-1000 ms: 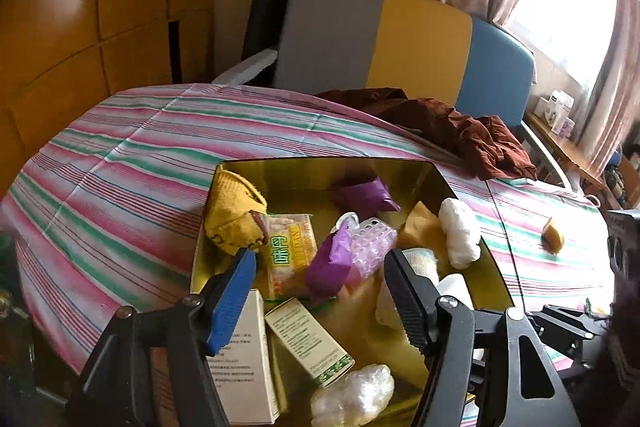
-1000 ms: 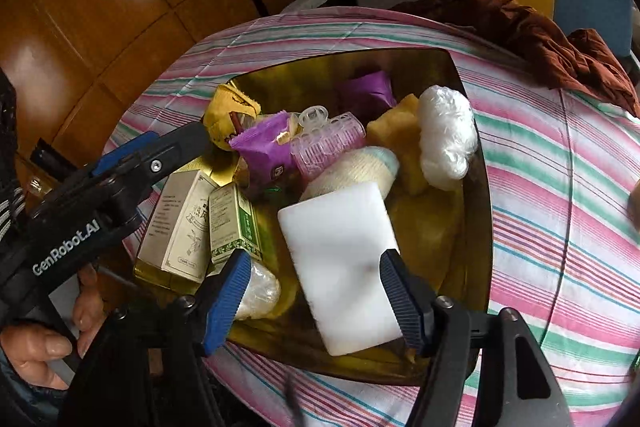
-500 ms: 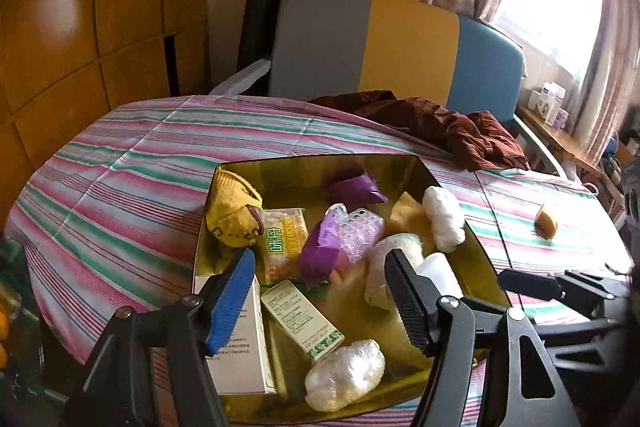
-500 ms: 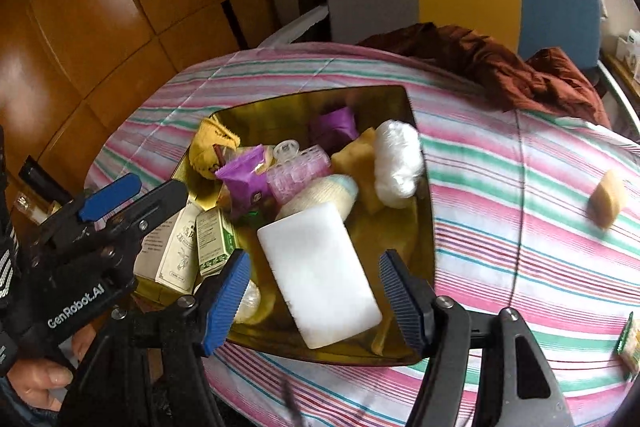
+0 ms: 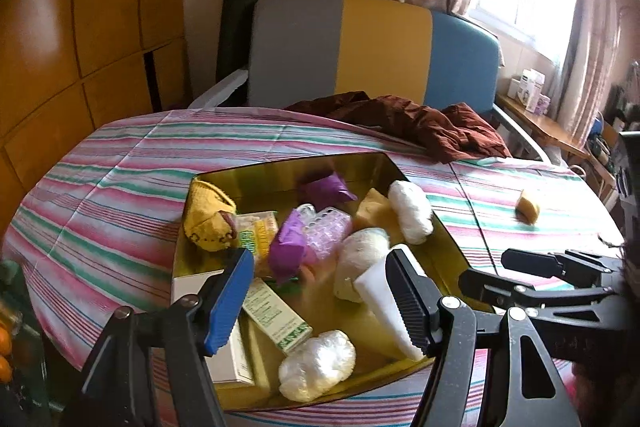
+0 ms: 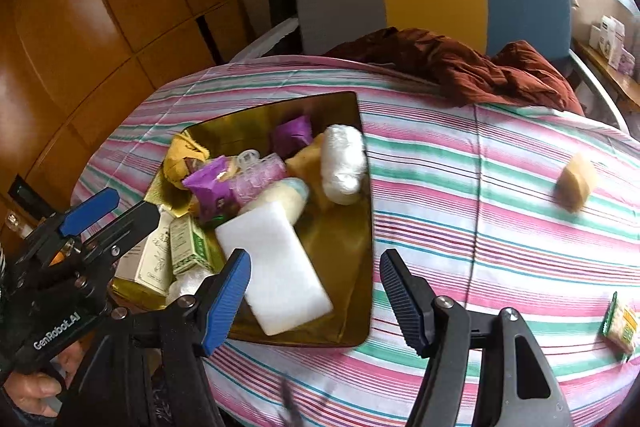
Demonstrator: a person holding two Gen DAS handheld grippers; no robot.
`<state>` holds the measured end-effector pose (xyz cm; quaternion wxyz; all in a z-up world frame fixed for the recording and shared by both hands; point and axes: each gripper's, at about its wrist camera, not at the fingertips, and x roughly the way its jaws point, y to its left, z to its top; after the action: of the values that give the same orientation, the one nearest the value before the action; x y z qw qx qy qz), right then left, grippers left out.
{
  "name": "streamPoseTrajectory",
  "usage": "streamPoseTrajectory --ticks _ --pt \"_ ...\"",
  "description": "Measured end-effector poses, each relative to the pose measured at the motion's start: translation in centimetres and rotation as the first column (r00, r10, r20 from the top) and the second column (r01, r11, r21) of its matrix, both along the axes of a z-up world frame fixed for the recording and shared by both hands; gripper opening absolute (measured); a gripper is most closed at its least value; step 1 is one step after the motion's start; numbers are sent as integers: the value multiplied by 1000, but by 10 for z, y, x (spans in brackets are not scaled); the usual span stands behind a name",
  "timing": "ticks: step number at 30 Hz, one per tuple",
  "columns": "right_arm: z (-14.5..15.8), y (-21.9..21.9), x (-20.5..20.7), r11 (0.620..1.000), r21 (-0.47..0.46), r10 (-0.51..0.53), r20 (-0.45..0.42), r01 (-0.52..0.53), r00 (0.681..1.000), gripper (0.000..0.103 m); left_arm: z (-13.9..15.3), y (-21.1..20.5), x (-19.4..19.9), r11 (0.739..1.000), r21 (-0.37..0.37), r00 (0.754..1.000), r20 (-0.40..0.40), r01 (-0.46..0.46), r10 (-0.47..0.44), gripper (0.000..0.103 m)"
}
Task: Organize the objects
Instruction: 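Open both tools to drop the purple packet and foam block into the tray, then move both open tools back toward the yellow sponge and snack bag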
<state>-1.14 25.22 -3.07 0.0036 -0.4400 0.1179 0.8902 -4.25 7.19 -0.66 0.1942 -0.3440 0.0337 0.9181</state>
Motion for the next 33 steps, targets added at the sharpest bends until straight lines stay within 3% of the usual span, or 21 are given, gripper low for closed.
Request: streamPoseTrajectory --ticks 8,16,25,33 --pt "-6 34 17 998 37 -48 44 46 998 68 2 17 10 998 -22 998 -9 61 -61 69" --pt "-7 107 51 984 179 -56 184 22 981 69 0 37 15 991 -23 991 3 134 -134 70" --pt "-22 235 110 941 320 -232 358 114 904 75 -3 63 20 979 -22 979 20 205 -204 70" --pt "-63 281 113 936 352 -214 516 22 829 76 -3 92 24 963 -45 964 31 266 -265 70"
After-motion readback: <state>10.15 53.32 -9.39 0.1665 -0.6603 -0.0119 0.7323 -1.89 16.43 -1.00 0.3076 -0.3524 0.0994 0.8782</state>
